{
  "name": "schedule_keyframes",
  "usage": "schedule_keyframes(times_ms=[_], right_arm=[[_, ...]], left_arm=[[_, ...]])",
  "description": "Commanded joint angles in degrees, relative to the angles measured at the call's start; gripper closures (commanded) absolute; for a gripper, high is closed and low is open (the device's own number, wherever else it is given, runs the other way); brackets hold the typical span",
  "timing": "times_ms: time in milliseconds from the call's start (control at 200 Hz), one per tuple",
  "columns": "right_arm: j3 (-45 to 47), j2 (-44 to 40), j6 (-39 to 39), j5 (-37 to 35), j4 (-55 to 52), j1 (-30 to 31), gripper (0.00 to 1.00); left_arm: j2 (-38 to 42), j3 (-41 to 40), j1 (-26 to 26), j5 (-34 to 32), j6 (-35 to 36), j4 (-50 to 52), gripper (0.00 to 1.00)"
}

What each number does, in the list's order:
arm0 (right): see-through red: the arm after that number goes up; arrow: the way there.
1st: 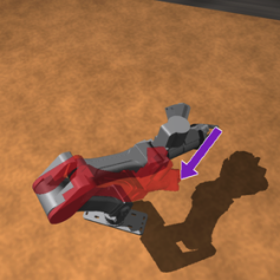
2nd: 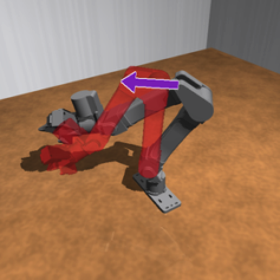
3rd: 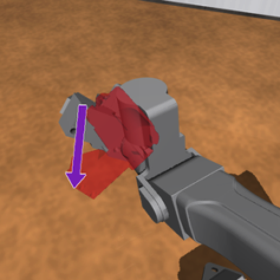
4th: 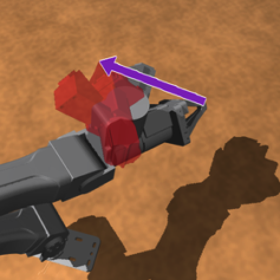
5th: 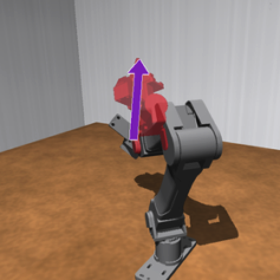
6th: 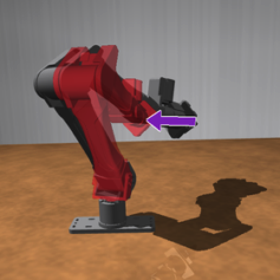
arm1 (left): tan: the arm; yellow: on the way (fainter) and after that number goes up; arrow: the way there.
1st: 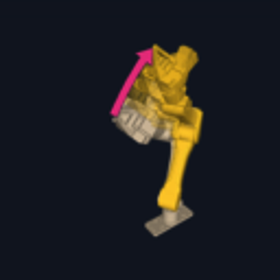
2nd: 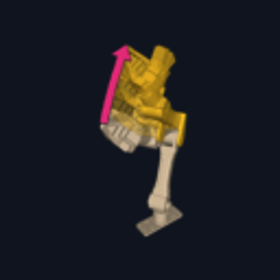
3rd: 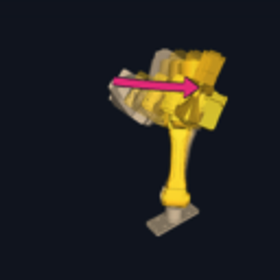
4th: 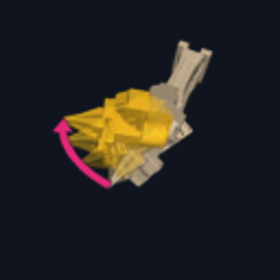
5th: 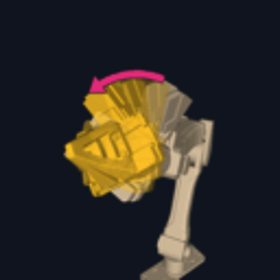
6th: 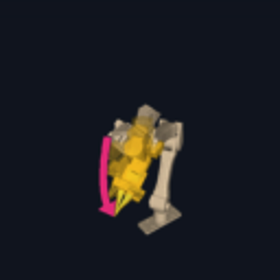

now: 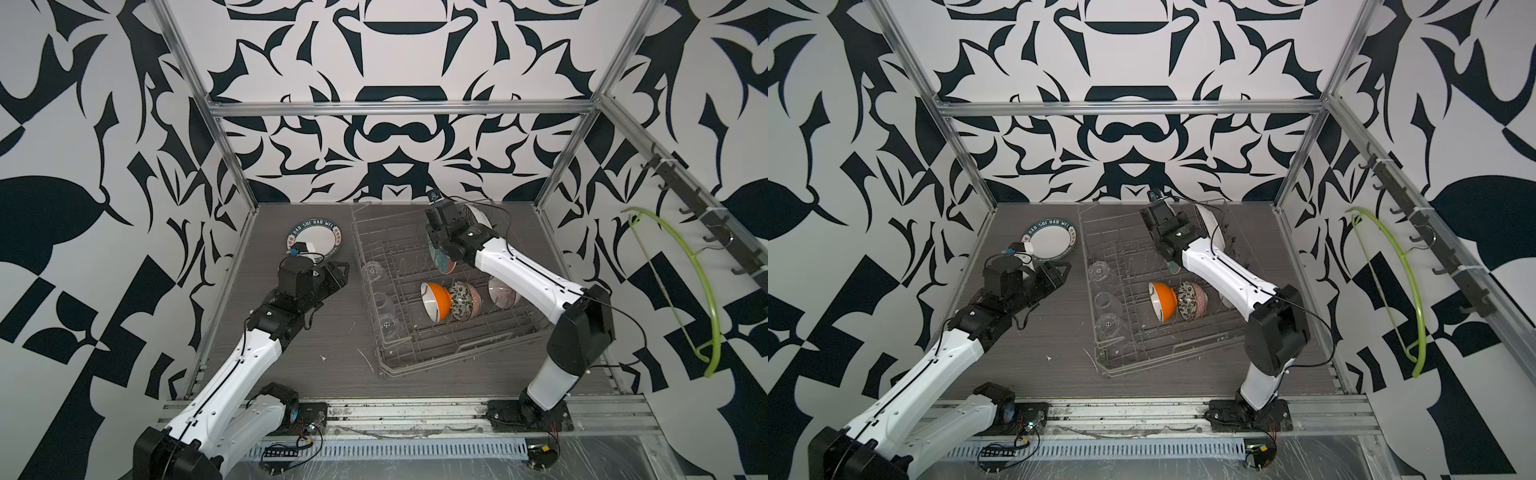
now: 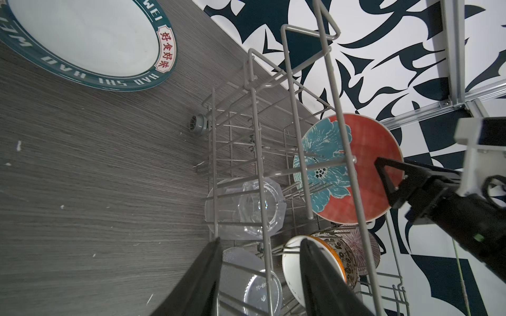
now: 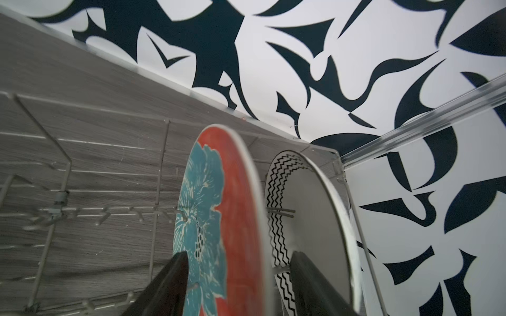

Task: Load bowls into a dish rack
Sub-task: Place the distractor at the dish rack.

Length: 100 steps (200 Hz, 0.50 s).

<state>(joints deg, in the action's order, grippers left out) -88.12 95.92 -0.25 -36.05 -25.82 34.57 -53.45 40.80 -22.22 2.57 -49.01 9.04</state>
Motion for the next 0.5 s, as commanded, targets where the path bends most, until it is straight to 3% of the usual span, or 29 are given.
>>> schedule_keyframes(times_ms=[0,140,315,385,495], right_arm=[[-0.7,-7.8,-0.3,-1.6,2.3,-0.2,0.35],[4.7,-16.1,-3.0,2.5,3.0,-0.1,0.38],[19.8,-28.9,-8.7,18.0,9.3,0.2,0.39],[23.4,-31.4,-10.1,21.0,8.5,0.9,0.41],[26.6,-33.7,-11.5,20.0,5.0,5.9,0.49]], left_arm=[[-0.1,0.0,-0.2,-0.9,0.7,0.8,0.47],[-0.3,-0.5,-0.2,-2.1,-0.2,0.9,0.46],[0.4,-1.4,0.7,-8.1,-0.4,1.6,0.43],[-0.3,-1.5,4.0,-7.0,-0.1,1.8,0.42],[-3.4,-2.6,13.3,1.1,-1.3,-0.5,0.42]])
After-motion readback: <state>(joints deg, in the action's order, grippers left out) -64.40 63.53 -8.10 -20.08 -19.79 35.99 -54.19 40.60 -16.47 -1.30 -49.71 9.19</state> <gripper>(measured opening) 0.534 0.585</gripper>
